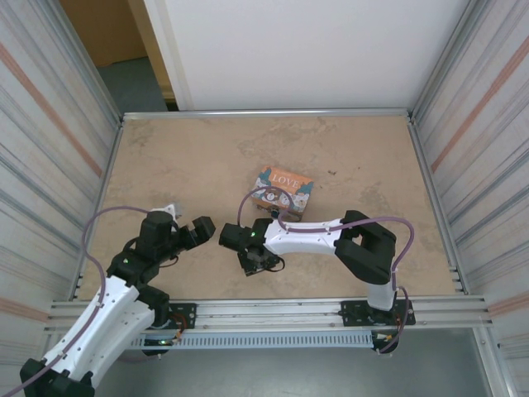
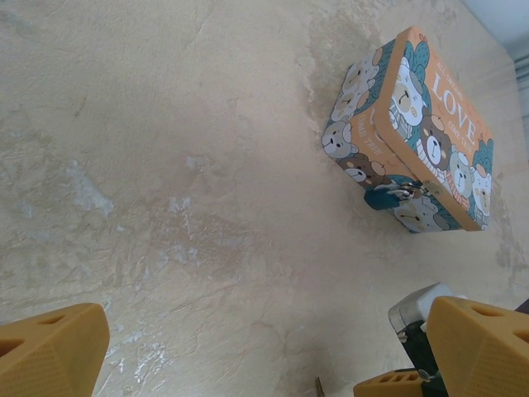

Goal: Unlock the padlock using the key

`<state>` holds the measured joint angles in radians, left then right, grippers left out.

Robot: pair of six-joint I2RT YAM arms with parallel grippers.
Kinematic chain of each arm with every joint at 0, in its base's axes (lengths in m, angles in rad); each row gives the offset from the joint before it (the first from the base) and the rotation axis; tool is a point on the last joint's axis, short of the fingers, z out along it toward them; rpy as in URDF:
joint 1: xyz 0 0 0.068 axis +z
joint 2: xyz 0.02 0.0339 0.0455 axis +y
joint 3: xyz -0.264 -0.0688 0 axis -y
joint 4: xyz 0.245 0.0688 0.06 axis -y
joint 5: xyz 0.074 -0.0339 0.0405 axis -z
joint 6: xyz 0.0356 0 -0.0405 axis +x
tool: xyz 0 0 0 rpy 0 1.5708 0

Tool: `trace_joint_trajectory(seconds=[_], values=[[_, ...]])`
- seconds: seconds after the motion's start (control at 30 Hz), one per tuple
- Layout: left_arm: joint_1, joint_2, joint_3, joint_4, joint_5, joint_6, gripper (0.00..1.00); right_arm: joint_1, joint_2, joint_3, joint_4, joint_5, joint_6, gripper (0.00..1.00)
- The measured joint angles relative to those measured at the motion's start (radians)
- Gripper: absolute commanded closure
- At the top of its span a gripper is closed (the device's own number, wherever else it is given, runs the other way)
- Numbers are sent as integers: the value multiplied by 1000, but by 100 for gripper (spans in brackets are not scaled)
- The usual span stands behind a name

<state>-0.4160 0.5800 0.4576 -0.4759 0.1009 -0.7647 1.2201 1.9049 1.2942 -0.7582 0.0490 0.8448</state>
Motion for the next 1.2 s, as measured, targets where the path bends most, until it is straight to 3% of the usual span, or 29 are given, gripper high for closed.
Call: trace_joint_trajectory(seconds=[0.87,1.2], values=[[0,13,0,0,-10,0,1,-20,3,-44,49,-76,-18,85],[0,10,0,-23,-18,0,1,-36,-10,-63,71,-96,-18,100]])
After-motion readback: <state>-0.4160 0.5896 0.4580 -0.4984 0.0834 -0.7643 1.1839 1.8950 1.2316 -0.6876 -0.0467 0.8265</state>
